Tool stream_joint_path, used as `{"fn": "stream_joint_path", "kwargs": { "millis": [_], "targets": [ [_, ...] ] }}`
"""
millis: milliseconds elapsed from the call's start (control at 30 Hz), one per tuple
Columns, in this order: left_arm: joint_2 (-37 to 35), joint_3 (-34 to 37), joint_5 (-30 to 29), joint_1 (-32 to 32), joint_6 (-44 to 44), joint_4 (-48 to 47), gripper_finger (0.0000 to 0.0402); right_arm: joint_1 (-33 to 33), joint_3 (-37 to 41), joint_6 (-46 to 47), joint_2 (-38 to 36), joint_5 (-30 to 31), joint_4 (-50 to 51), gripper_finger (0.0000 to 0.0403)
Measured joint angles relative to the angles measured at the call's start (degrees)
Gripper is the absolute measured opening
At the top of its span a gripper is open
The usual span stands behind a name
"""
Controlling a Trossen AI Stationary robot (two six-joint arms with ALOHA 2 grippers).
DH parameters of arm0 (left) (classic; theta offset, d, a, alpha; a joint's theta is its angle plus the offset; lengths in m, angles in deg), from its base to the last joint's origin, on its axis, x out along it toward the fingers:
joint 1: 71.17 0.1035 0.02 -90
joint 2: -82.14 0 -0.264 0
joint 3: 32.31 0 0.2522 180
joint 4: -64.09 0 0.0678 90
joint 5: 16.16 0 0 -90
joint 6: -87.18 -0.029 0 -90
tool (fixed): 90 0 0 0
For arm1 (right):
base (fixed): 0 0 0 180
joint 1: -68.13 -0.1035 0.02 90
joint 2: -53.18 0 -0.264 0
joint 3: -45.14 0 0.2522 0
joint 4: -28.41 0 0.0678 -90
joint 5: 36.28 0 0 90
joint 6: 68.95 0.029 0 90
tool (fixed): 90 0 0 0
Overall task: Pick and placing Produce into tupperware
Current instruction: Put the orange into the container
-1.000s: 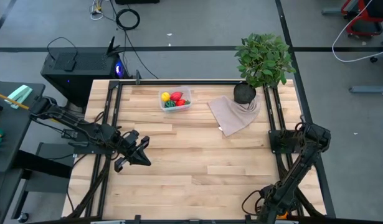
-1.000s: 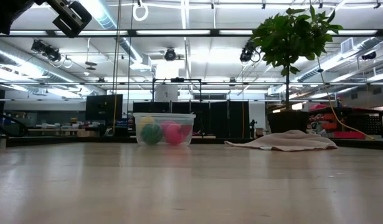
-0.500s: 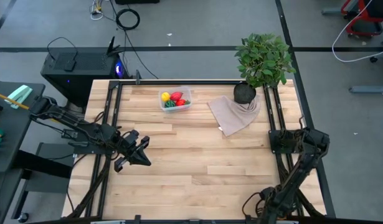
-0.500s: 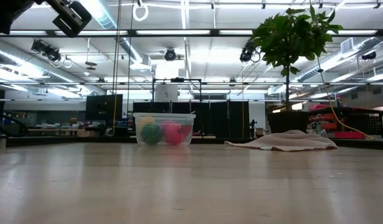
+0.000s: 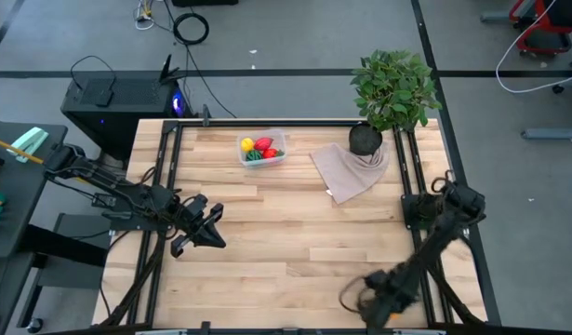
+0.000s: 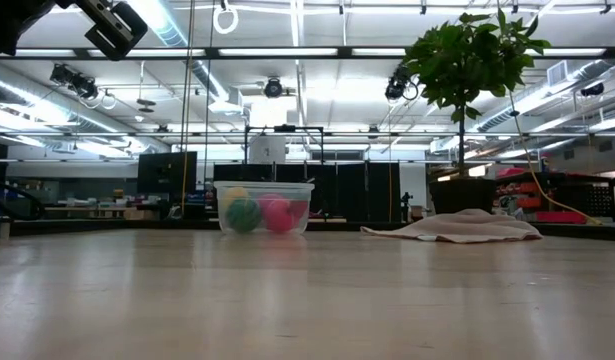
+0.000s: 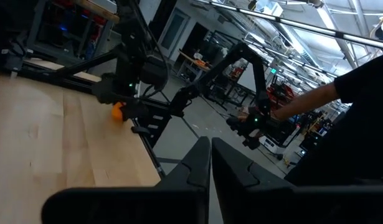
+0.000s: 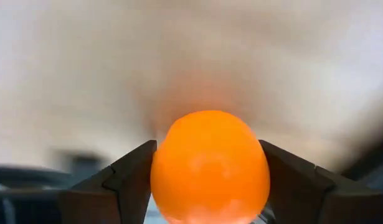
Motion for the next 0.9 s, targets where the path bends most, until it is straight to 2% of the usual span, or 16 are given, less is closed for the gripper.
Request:
{"fn": "stream_joint_path", "kwargs": {
  "millis": [200,600,733,900],
  "targets": [
    [0.0,0.0,0.02,0.0,-0.03,0.0,0.0009,10.16,-1.61,-10.43,-1.57,19.14,0.54,0.0263],
    [0.0,0.0,0.63,0.0,0.49,0.06,0.002,31.9,-18.11,-54.12,-1.67,50.15,1.65,0.0266],
    [0.0,0.0,3.43,0.0,1.23,0.34,0.0012,38.91,-24.21,-69.87,-1.68,57.6,-0.27,0.0263],
    [0.0,0.0,6.12,-0.57,4.42,0.76,0.001,44.87,-29.5,-90.52,-1.71,61.42,-10.36,0.0264]
  ]
}}
